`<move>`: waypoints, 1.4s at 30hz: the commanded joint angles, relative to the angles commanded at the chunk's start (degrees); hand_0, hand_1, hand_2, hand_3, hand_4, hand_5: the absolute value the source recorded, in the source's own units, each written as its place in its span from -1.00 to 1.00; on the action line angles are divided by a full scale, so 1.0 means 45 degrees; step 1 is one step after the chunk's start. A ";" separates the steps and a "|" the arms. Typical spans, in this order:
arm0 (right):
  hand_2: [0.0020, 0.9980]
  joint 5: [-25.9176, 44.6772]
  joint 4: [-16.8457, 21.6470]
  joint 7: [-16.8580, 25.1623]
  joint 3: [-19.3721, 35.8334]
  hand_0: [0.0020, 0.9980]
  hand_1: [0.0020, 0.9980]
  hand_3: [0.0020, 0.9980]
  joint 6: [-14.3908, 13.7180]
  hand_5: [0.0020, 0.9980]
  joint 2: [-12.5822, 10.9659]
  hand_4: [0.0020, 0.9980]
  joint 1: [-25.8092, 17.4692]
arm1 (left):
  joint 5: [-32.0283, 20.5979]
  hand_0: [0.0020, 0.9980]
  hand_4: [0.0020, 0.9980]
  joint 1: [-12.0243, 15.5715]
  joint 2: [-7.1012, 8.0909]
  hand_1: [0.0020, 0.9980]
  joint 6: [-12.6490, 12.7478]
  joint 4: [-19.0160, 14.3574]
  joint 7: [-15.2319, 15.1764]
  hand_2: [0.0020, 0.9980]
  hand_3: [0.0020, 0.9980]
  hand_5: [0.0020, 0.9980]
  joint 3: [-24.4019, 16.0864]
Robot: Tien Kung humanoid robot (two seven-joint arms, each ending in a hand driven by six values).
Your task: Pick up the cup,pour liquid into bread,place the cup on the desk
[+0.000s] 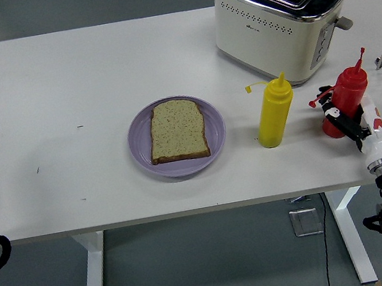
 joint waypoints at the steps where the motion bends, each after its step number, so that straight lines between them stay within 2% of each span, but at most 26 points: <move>1: 0.65 0.0004 -0.0018 0.0000 0.0009 0.68 0.48 0.85 -0.0006 -0.31 0.0004 0.42 0.0008 | -0.0002 0.58 -0.01 -0.0002 0.0000 0.50 0.0001 -0.0001 0.0000 0.50 0.43 0.98 -0.0003; 4: 0.65 0.0029 -0.0082 0.0000 0.0046 0.68 0.48 0.85 -0.0043 -0.31 0.0024 0.42 0.0022 | -0.0006 0.58 -0.01 -0.0010 0.0000 0.50 -0.0004 -0.0008 0.0000 0.50 0.43 0.98 -0.0009; 5: 0.81 0.0003 -0.0100 0.0000 0.0114 0.78 0.59 0.95 -0.0090 -0.38 0.0048 0.47 0.0011 | -0.0002 0.58 -0.01 -0.0014 0.0000 0.50 0.0000 -0.0006 -0.0001 0.50 0.43 0.98 -0.0017; 10: 0.81 -0.0126 -0.0099 0.0000 0.0288 0.78 0.59 0.95 -0.0157 -0.38 0.0080 0.47 -0.0008 | 0.0004 0.58 -0.01 -0.0035 0.0000 0.50 0.0001 -0.0005 -0.0001 0.50 0.43 0.98 -0.0019; 11: 0.89 -0.0151 -0.0094 0.0000 0.0300 0.87 0.70 0.99 -0.0154 -0.44 0.0078 0.50 -0.0008 | 0.0005 0.58 -0.01 -0.0036 0.0000 0.50 0.0002 -0.0003 0.0000 0.50 0.43 0.98 -0.0022; 16: 0.89 -0.0273 -0.0069 0.0000 0.0354 0.87 0.70 0.99 -0.0091 -0.44 0.0063 0.50 -0.0041 | 0.0010 0.58 -0.01 -0.0051 0.0000 0.50 -0.0002 -0.0013 -0.0004 0.50 0.43 0.98 -0.0037; 17: 0.93 -0.0302 -0.0043 0.0000 0.0374 0.90 0.73 1.00 -0.0069 -0.50 0.0055 0.53 -0.0057 | 0.0011 0.58 -0.01 -0.0052 0.0001 0.50 -0.0003 -0.0014 -0.0004 0.50 0.43 0.97 -0.0042; 19: 0.93 -0.0388 0.0070 0.0000 0.0423 0.90 0.73 1.00 -0.0036 -0.50 0.0016 0.53 -0.0106 | 0.0016 0.58 -0.01 -0.0053 0.0003 0.50 -0.0001 -0.0014 -0.0005 0.50 0.43 0.97 -0.0049; 32: 0.96 -0.1034 0.1188 0.0000 0.1426 0.94 0.75 1.00 0.0027 -0.53 -0.0265 0.57 -0.0796 | 0.0030 0.59 0.00 -0.0069 0.0019 0.50 0.0001 -0.0017 -0.0006 0.50 0.43 0.97 -0.0060; 42: 0.97 -0.1826 0.2444 0.0000 0.2116 0.94 0.75 1.00 0.0181 -0.54 -0.0783 0.59 -0.1776 | 0.0039 0.59 0.01 -0.0083 0.0031 0.50 0.0003 -0.0018 -0.0006 0.50 0.42 0.98 -0.0079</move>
